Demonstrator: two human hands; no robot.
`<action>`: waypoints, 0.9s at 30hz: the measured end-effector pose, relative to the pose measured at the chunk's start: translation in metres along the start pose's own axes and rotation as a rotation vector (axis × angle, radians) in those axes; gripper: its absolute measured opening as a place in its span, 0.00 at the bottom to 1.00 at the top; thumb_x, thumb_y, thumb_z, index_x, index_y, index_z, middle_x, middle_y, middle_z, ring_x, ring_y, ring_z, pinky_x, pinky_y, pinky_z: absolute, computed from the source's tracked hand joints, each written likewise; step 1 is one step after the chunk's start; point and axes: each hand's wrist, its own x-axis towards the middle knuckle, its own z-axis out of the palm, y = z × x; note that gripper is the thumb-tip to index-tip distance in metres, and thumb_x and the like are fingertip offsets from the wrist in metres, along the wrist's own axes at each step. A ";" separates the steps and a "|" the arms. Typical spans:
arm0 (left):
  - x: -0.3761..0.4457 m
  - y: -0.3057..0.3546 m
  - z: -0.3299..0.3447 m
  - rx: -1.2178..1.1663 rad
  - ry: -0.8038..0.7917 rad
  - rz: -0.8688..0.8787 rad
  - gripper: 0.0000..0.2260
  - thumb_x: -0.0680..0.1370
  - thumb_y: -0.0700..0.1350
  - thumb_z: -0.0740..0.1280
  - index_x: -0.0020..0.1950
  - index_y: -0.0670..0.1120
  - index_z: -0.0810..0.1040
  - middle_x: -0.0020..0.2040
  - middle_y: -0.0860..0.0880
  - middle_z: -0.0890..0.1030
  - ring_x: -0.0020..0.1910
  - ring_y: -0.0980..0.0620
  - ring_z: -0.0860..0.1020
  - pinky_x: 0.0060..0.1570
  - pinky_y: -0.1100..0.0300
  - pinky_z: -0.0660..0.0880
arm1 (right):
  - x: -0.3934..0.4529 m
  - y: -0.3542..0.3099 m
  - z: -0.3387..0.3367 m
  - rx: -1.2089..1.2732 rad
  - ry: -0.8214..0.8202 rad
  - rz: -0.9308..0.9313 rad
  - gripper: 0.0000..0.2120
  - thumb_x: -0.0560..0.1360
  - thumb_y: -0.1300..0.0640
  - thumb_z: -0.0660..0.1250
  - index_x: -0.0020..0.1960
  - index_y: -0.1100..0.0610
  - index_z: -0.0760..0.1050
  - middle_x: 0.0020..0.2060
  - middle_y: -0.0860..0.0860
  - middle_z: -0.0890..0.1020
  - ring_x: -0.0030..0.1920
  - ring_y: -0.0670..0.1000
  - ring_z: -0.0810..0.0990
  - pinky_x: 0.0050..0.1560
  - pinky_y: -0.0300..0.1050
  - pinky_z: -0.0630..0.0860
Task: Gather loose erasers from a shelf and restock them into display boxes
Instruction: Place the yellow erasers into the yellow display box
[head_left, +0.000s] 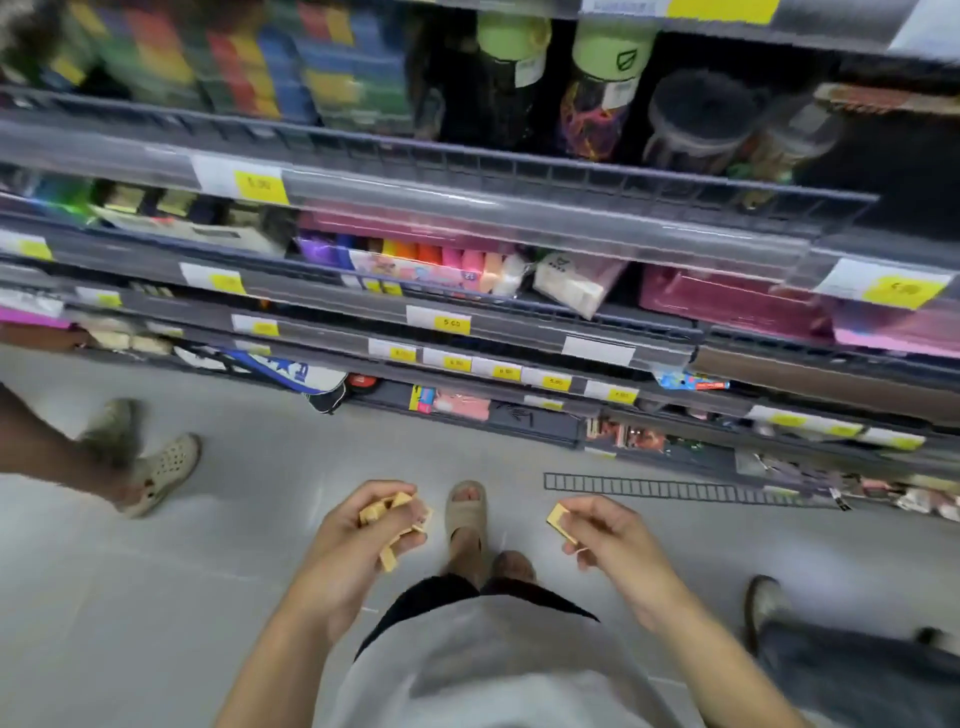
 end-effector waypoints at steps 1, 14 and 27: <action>-0.010 -0.006 -0.009 -0.024 0.043 0.007 0.11 0.71 0.40 0.81 0.52 0.43 0.86 0.47 0.44 0.84 0.47 0.48 0.84 0.51 0.55 0.82 | 0.000 -0.003 0.007 -0.037 -0.044 -0.008 0.04 0.77 0.60 0.71 0.52 0.56 0.83 0.41 0.53 0.84 0.38 0.50 0.80 0.36 0.43 0.74; -0.110 -0.061 -0.149 -0.418 0.376 0.121 0.17 0.68 0.43 0.81 0.55 0.40 0.85 0.47 0.39 0.83 0.46 0.46 0.85 0.49 0.56 0.84 | -0.011 -0.061 0.193 -0.254 -0.476 -0.129 0.08 0.78 0.59 0.71 0.56 0.59 0.81 0.42 0.52 0.84 0.37 0.47 0.80 0.35 0.38 0.75; -0.108 -0.014 -0.329 -0.445 0.426 0.146 0.20 0.64 0.49 0.82 0.53 0.46 0.86 0.48 0.42 0.86 0.46 0.48 0.85 0.52 0.54 0.83 | -0.017 -0.056 0.361 -0.420 -0.473 -0.107 0.06 0.78 0.62 0.70 0.54 0.62 0.81 0.40 0.55 0.82 0.35 0.52 0.77 0.37 0.44 0.73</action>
